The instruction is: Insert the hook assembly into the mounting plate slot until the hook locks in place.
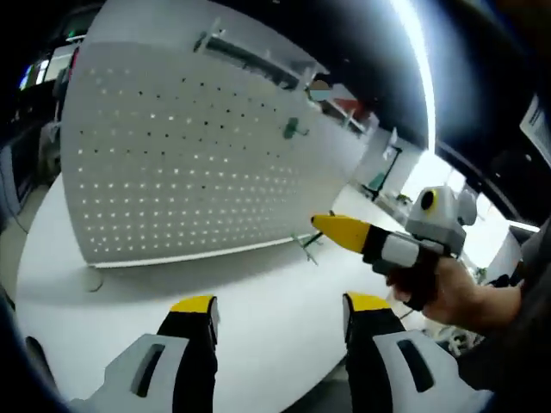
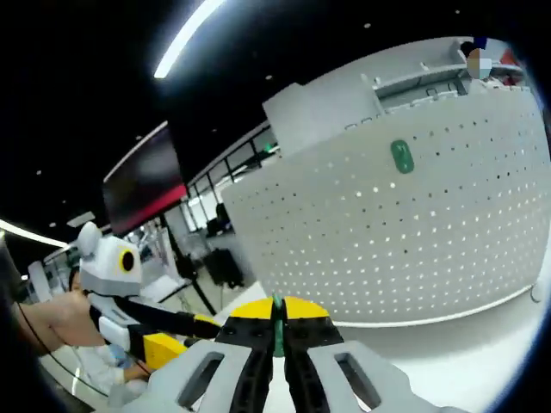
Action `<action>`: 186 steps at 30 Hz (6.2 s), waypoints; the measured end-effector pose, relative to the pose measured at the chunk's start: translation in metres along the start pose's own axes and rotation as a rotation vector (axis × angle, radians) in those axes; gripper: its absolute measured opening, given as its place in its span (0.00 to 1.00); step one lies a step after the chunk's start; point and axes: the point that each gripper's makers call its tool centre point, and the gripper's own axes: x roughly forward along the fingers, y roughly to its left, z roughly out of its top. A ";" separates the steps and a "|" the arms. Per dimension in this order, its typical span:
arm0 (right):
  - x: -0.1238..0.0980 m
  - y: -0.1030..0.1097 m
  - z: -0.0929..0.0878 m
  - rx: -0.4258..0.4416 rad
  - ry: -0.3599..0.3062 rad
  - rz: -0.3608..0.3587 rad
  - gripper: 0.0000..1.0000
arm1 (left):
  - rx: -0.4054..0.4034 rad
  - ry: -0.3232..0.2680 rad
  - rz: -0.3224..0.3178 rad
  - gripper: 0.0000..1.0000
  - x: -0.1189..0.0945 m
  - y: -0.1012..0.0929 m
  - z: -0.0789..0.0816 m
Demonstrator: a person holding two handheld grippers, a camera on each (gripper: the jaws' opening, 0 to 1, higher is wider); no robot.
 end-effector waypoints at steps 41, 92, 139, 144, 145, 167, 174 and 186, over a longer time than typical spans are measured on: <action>-0.018 0.050 0.014 0.051 -0.171 0.024 0.00 | -0.126 -0.119 -0.160 0.03 -0.001 -0.040 0.022; -0.019 0.072 0.023 0.197 -0.046 0.149 0.03 | 0.498 -0.222 0.078 0.01 -0.027 -0.047 0.055; -0.008 0.065 0.034 -0.041 -0.039 0.120 0.00 | 0.443 -0.258 0.083 1.00 -0.026 -0.036 0.047; -0.005 0.053 0.047 -0.118 -0.070 0.075 0.00 | 0.435 -0.241 0.096 1.00 -0.024 -0.030 0.043; -0.005 0.050 0.050 -0.134 -0.076 0.066 0.00 | 0.433 -0.241 0.101 1.00 -0.025 -0.029 0.043; 0.030 -0.023 0.088 -0.260 -0.146 -0.110 0.00 | 0.343 -0.191 0.212 1.00 -0.029 0.015 0.033; 0.033 -0.061 0.101 -0.291 -0.155 -0.184 0.00 | 0.330 -0.196 0.212 1.00 -0.027 0.018 0.032; 0.027 -0.109 0.125 -0.317 -0.198 -0.307 0.00 | 0.325 -0.173 0.229 1.00 -0.027 0.029 0.030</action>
